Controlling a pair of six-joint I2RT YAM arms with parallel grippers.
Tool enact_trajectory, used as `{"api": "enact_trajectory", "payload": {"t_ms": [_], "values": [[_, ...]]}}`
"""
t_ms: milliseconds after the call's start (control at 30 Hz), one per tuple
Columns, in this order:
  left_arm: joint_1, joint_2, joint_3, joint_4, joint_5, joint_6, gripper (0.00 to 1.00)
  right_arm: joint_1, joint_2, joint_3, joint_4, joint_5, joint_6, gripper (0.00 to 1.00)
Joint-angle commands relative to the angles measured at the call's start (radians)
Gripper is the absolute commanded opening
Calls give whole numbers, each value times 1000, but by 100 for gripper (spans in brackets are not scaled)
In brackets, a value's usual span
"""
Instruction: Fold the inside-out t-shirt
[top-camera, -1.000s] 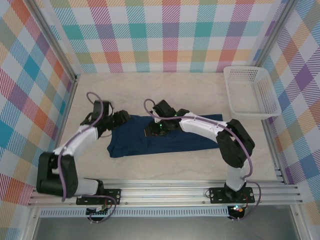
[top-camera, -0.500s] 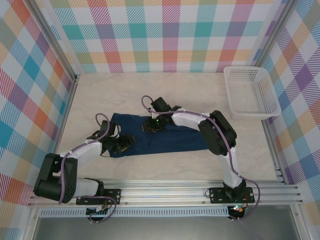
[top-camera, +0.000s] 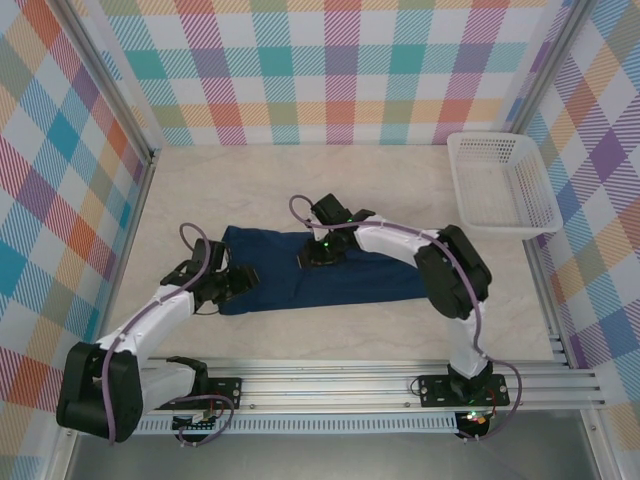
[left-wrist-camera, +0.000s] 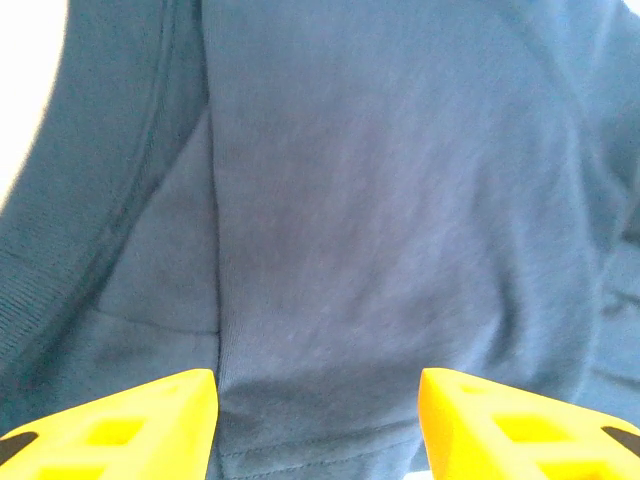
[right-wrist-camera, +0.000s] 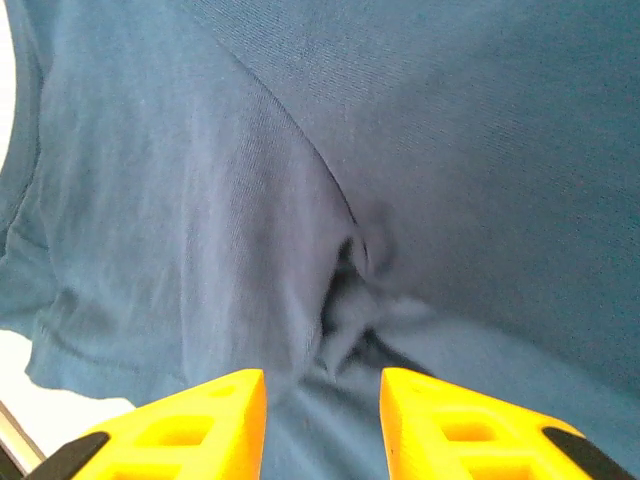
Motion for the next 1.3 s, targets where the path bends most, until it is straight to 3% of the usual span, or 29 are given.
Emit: {"api": "enact_trajectory", "payload": {"t_ms": [0, 133, 267, 467, 700, 1000, 1267], "values": [[12, -25, 57, -38, -77, 27, 56, -26, -135, -55, -71, 80, -96, 37], [33, 60, 116, 1, -133, 42, 66, -61, -211, -105, -94, 138, -124, 41], [104, 219, 204, 31, -112, 83, 72, -62, -208, -115, -44, 69, -101, 46], [130, 424, 321, -18, -121, 176, 83, -62, -205, -126, -18, 38, -130, 56], [139, 517, 364, -79, -86, 238, 94, -66, -241, -186, 36, -5, -131, 61], [129, 596, 394, -126, 6, 312, 95, -86, -241, -233, 78, -54, -117, 61], [61, 625, 385, -127, 0, 325, 78, -94, -243, -243, 84, -61, -102, 61]]}}
